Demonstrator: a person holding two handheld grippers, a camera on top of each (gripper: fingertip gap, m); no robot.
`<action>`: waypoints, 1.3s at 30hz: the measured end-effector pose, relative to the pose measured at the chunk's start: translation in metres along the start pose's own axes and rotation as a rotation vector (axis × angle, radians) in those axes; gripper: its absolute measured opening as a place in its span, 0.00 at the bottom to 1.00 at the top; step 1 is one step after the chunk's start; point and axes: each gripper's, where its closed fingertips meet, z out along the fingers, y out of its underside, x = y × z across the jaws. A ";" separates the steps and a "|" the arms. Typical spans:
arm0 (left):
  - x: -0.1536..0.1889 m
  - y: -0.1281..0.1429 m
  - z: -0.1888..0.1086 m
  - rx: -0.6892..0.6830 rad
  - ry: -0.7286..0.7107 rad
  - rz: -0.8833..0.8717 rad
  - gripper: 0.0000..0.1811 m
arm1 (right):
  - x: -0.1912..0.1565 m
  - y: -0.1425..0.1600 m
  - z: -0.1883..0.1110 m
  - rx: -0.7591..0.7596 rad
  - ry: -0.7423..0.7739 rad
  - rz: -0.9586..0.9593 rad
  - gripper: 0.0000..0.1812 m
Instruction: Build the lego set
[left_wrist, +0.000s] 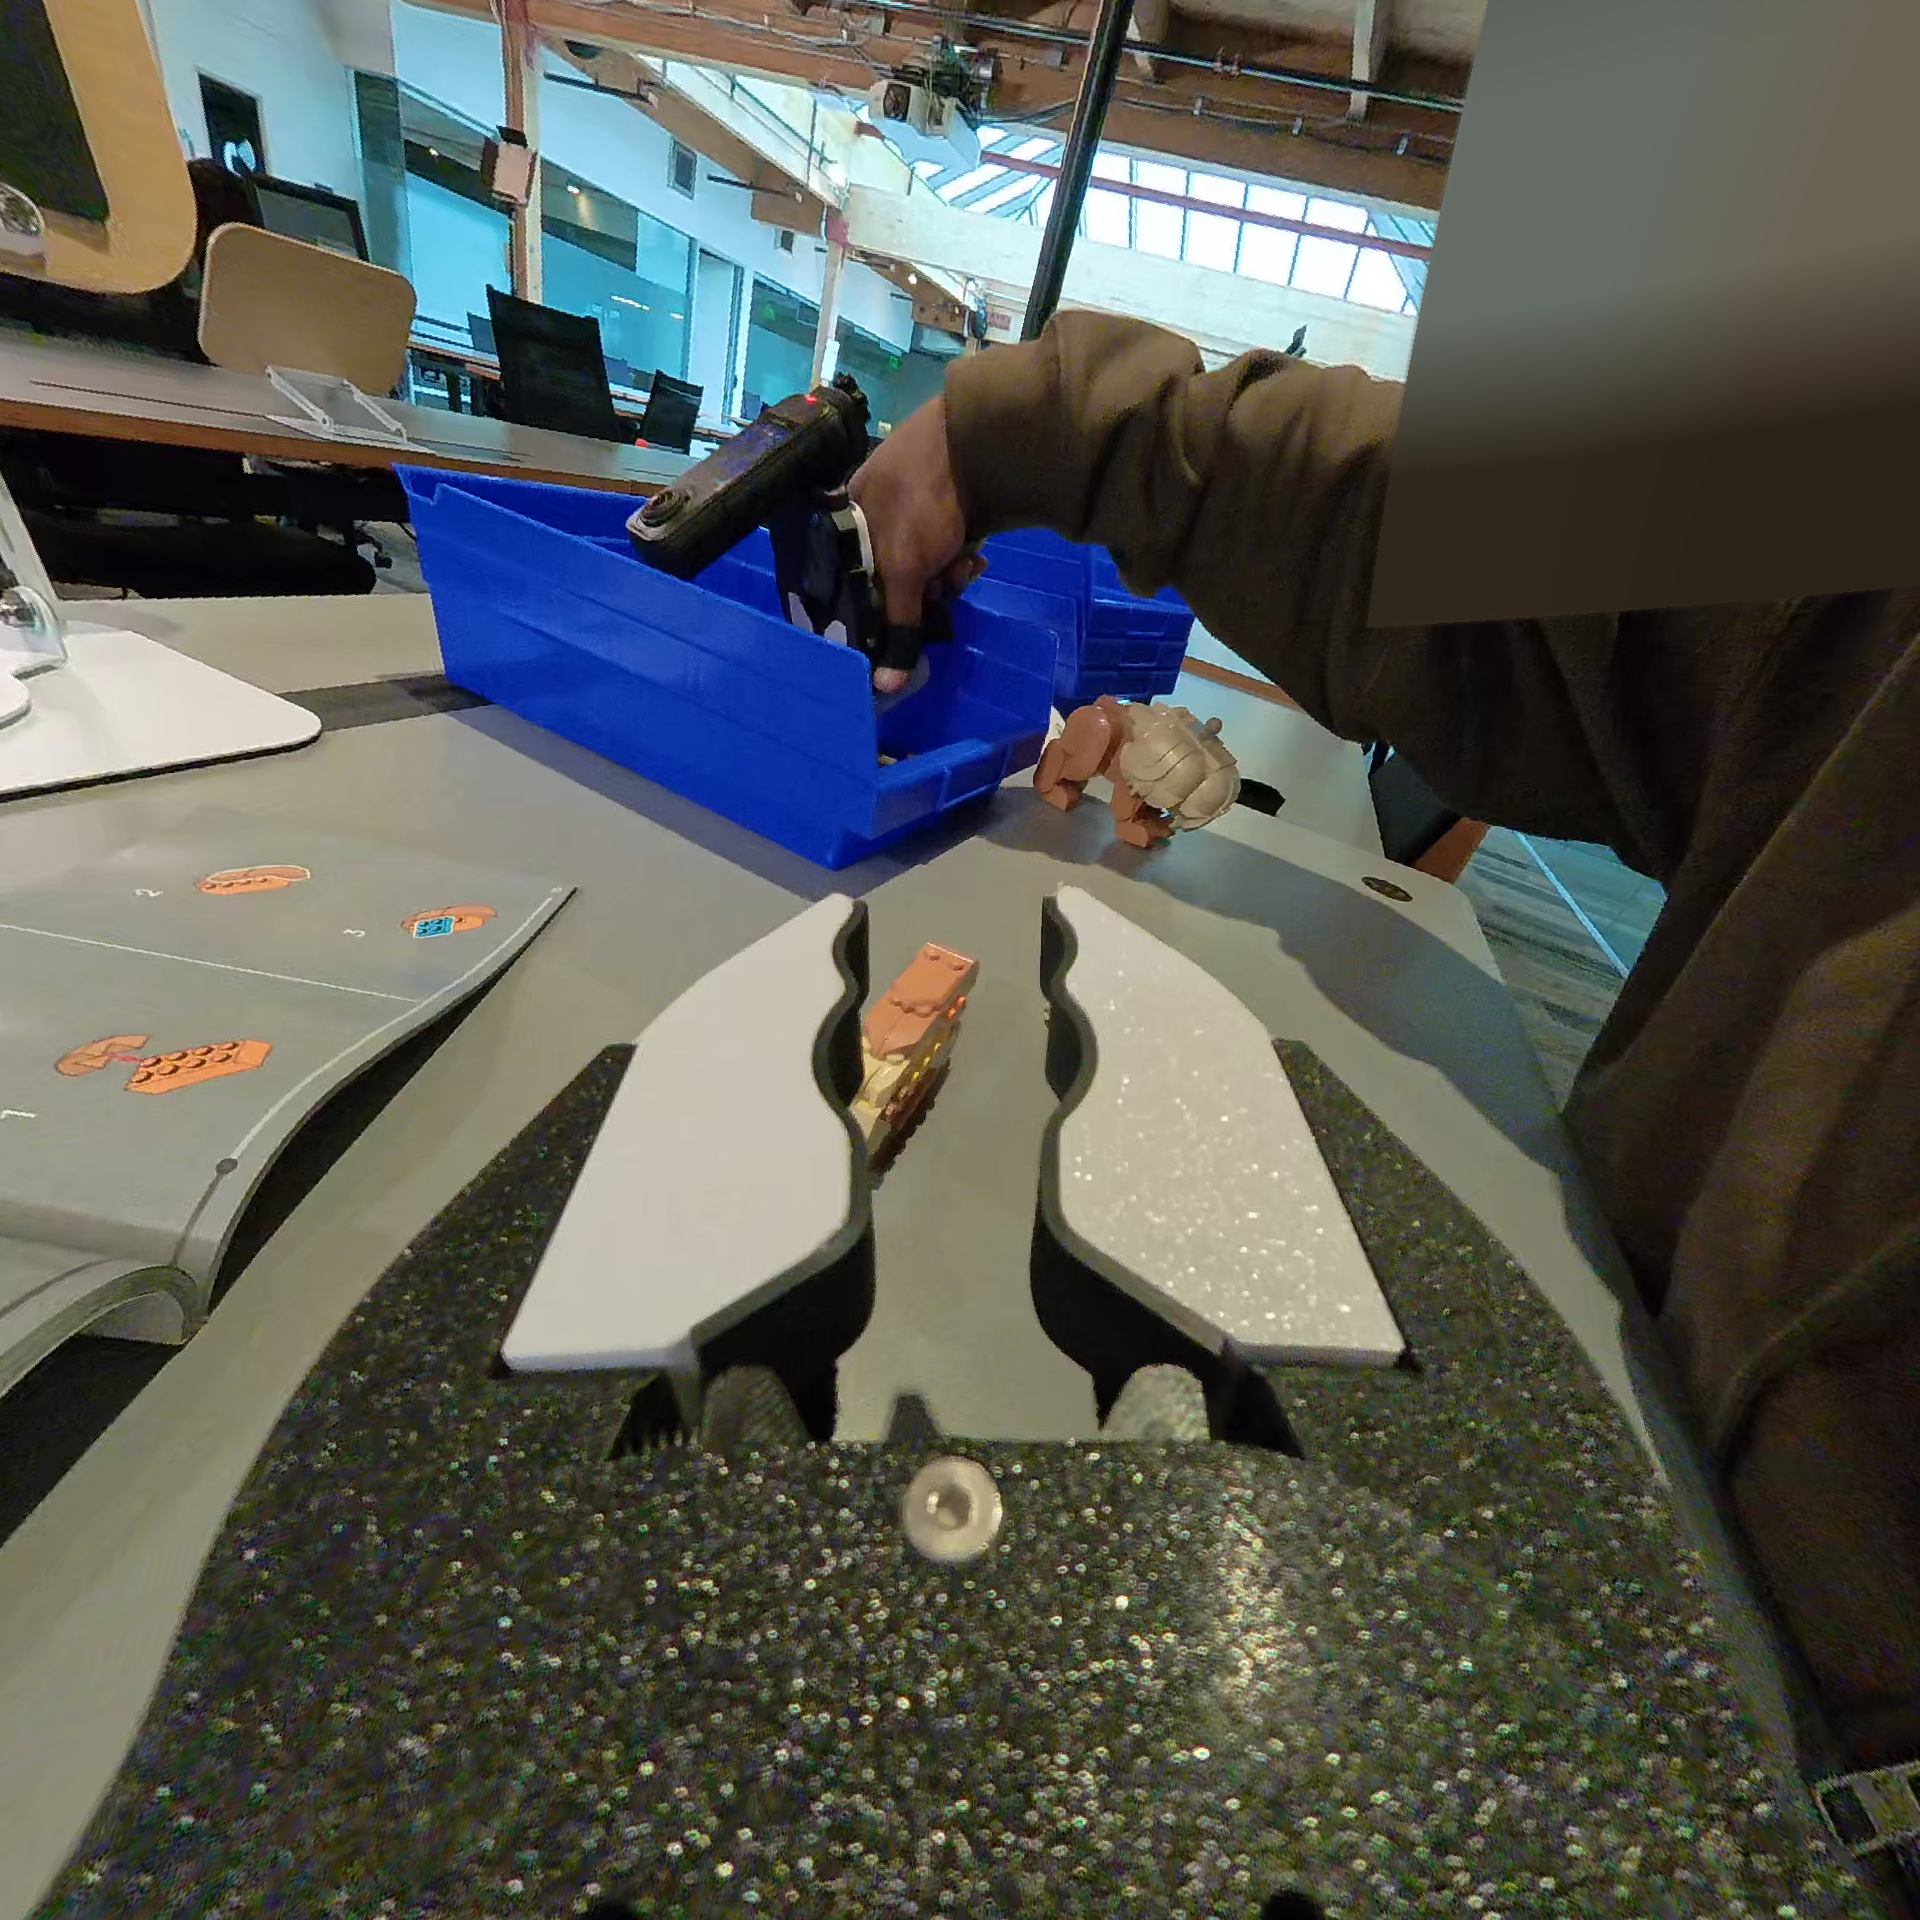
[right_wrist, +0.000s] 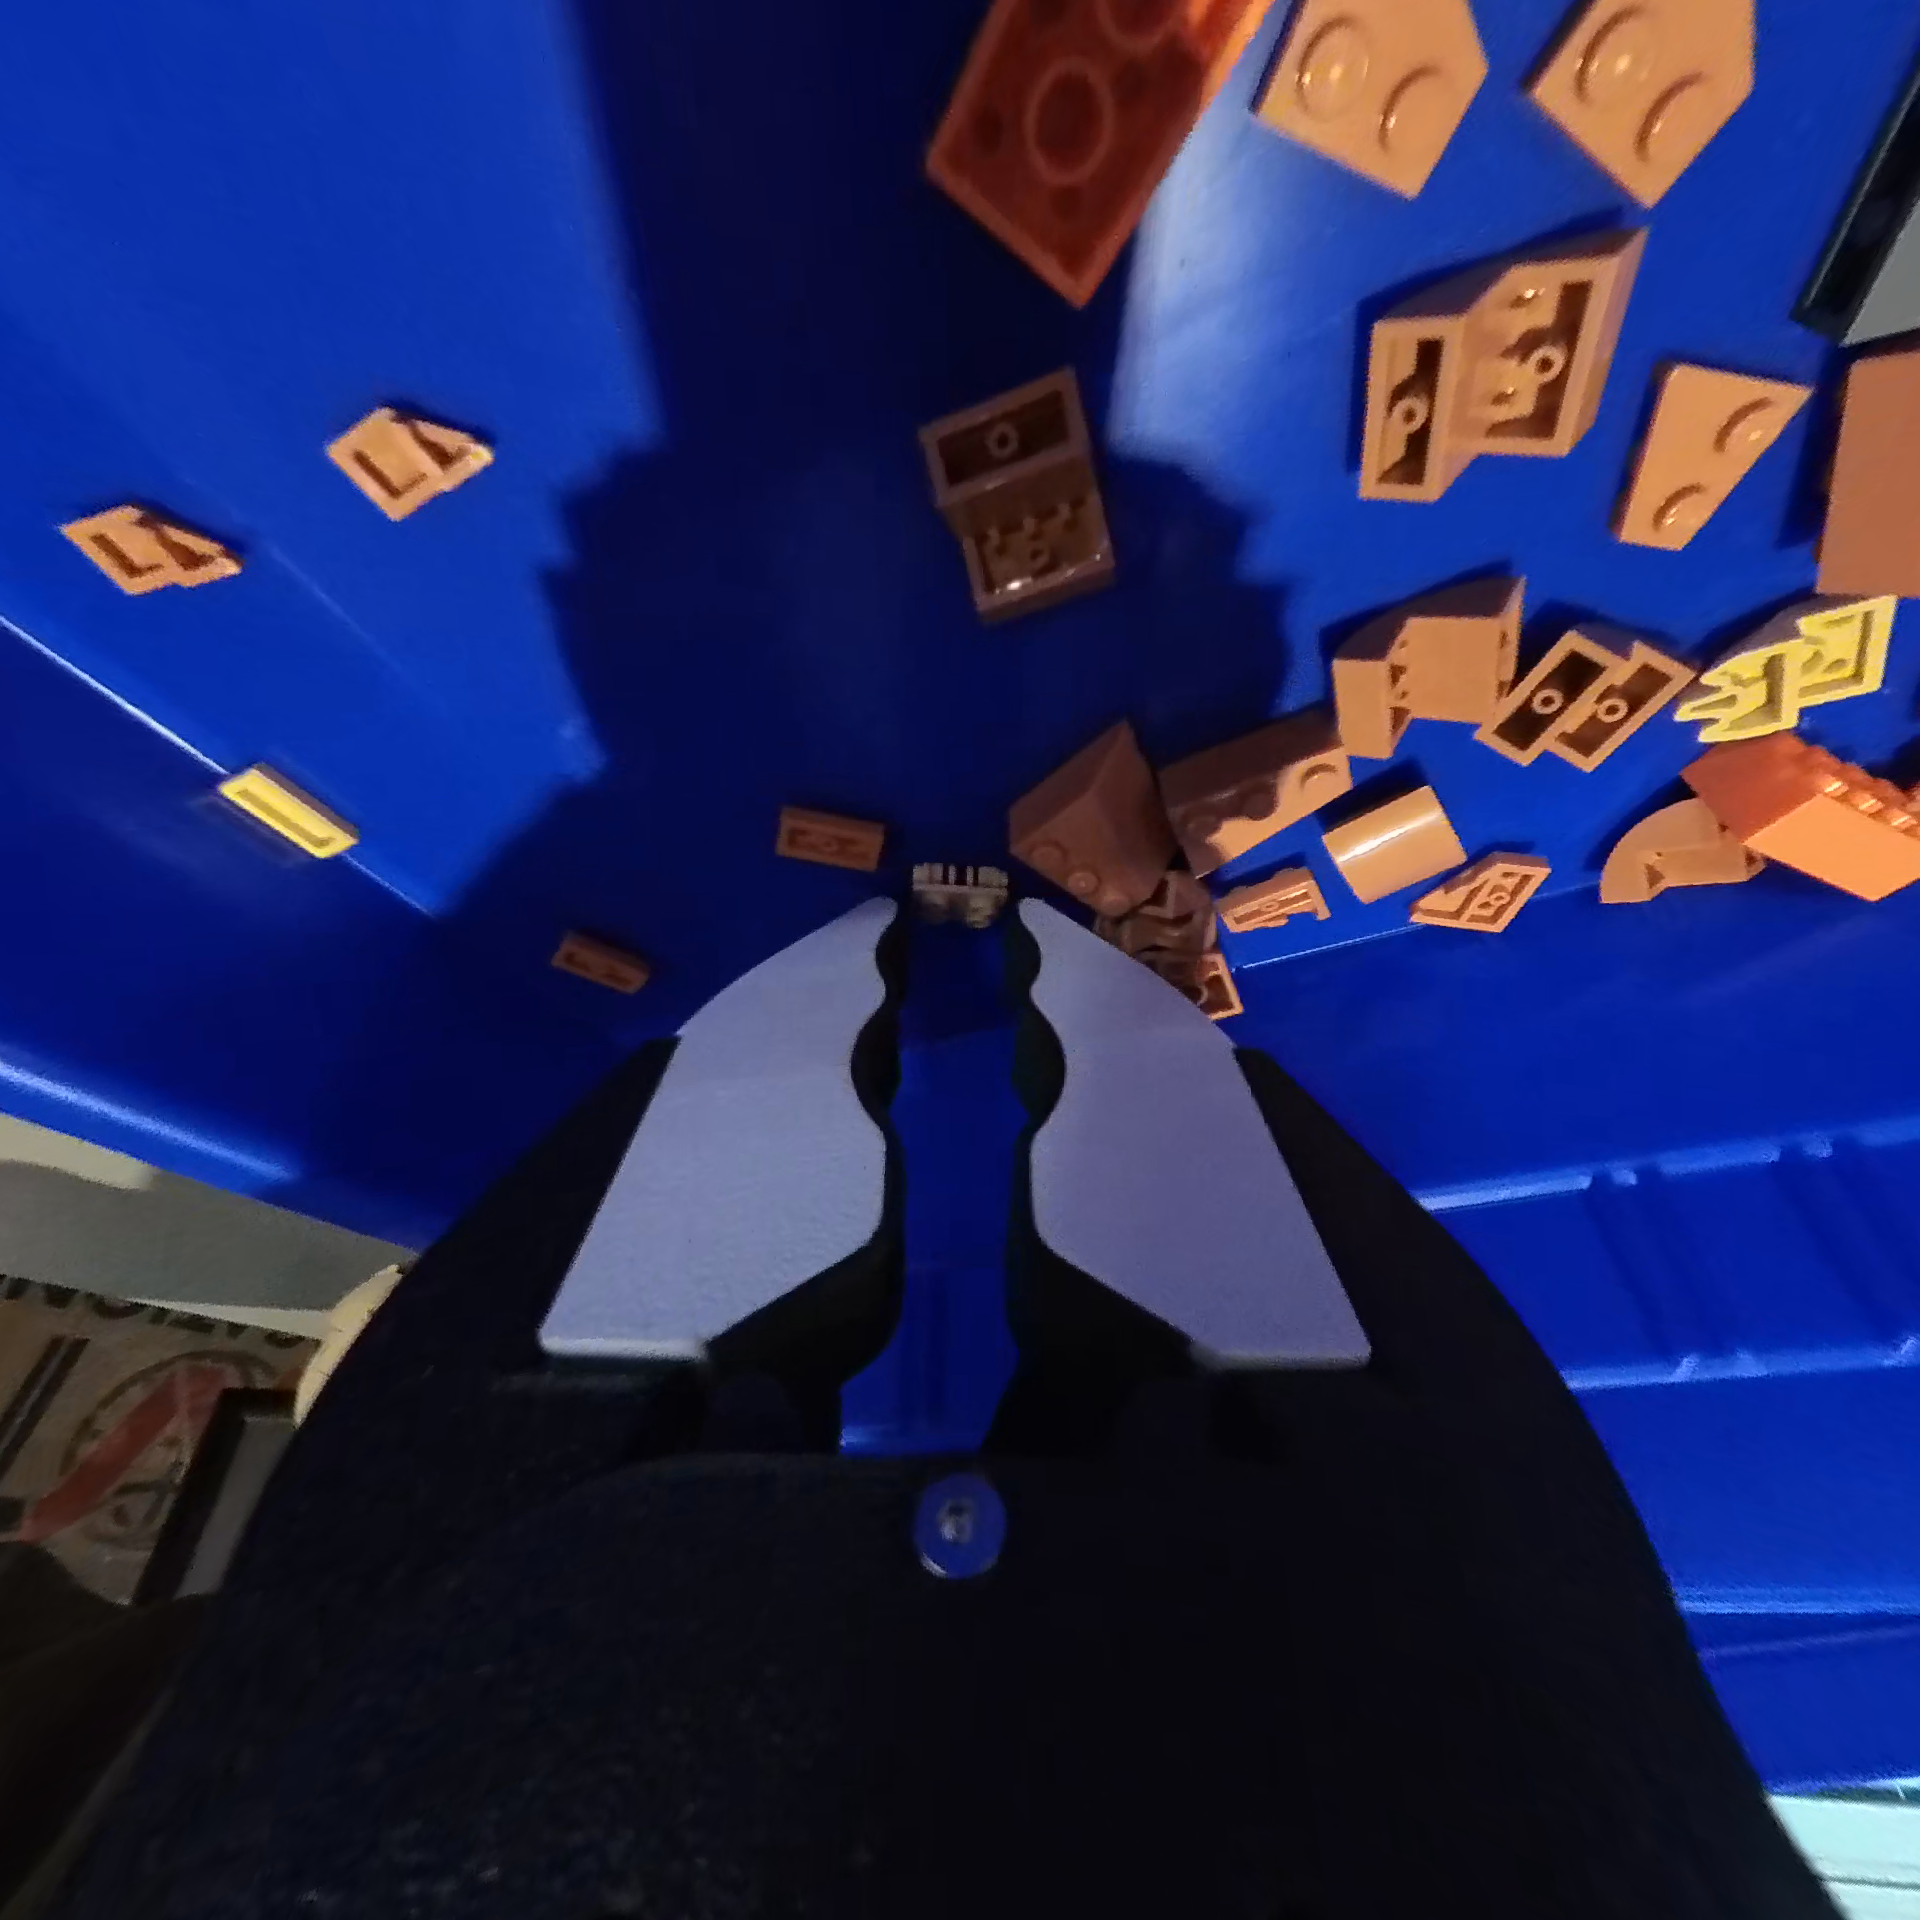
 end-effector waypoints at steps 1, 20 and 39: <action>0.000 0.000 0.000 0.002 0.001 0.001 0.17 | 0.000 -0.001 0.000 0.007 0.008 0.005 0.09; 0.012 -0.010 -0.007 -0.031 0.016 0.026 0.17 | -0.232 -0.055 -0.105 0.545 0.064 -0.385 0.09; 0.071 0.057 -0.074 -0.310 -0.022 0.012 0.17 | -0.387 -0.156 -0.072 0.855 -0.055 -0.417 0.20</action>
